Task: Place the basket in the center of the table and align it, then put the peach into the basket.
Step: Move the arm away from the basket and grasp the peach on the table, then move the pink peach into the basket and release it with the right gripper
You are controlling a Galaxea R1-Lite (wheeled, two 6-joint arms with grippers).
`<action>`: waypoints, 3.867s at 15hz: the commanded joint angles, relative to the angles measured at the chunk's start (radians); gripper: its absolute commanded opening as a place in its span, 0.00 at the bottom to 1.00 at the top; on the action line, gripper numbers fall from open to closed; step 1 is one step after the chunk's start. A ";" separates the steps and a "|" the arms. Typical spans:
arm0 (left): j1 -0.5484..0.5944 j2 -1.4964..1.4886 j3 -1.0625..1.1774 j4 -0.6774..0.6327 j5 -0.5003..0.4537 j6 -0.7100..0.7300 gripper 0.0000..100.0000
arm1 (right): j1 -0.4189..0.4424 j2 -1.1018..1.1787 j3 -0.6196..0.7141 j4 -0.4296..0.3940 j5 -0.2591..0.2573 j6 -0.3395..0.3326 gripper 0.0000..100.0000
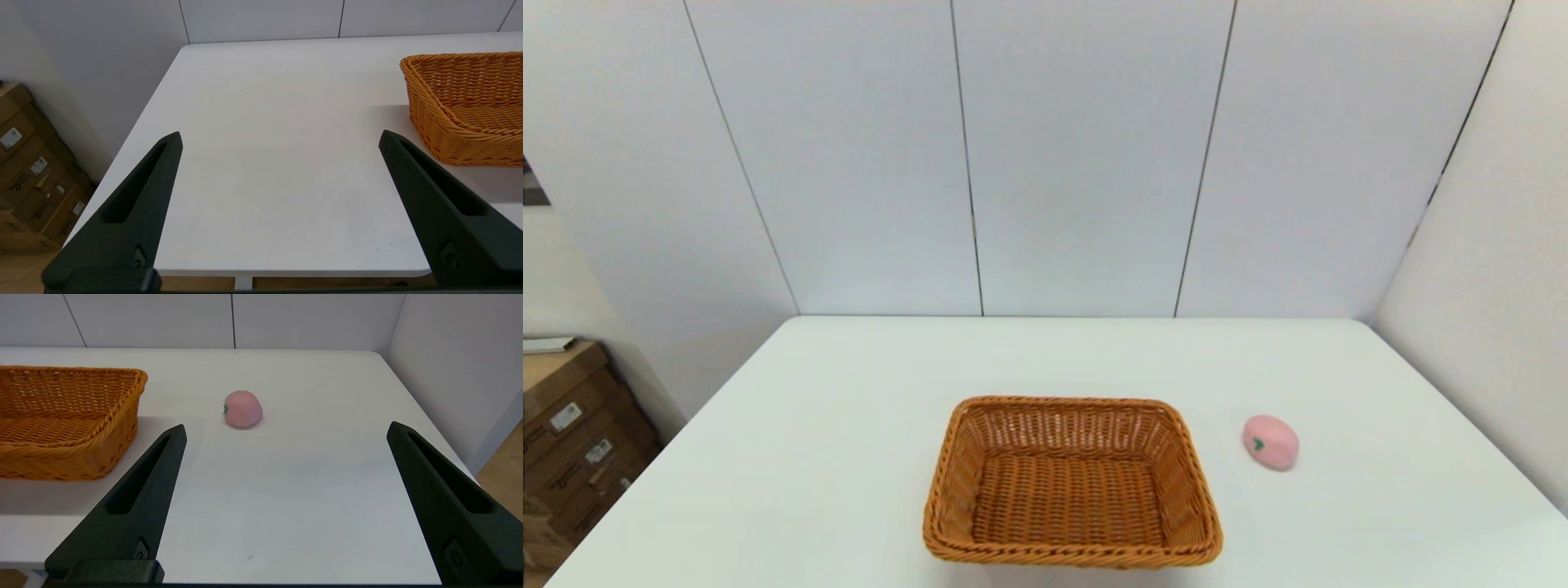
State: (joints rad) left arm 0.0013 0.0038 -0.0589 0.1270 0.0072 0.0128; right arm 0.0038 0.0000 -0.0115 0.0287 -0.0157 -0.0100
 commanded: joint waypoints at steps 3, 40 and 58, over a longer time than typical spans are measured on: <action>0.000 -0.005 0.005 0.002 0.000 -0.005 1.00 | 0.007 0.439 -0.458 0.231 0.016 0.068 1.00; 0.000 -0.005 0.005 0.002 -0.003 -0.011 1.00 | 0.139 2.120 -0.915 -0.194 -0.162 0.292 0.00; 0.000 -0.005 0.005 0.002 0.000 -0.013 1.00 | 0.300 1.792 -1.159 0.281 0.043 0.334 0.00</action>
State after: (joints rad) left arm 0.0013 -0.0009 -0.0538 0.1283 0.0072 0.0000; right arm 0.2279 1.8247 -1.1189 0.2981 0.0253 0.3183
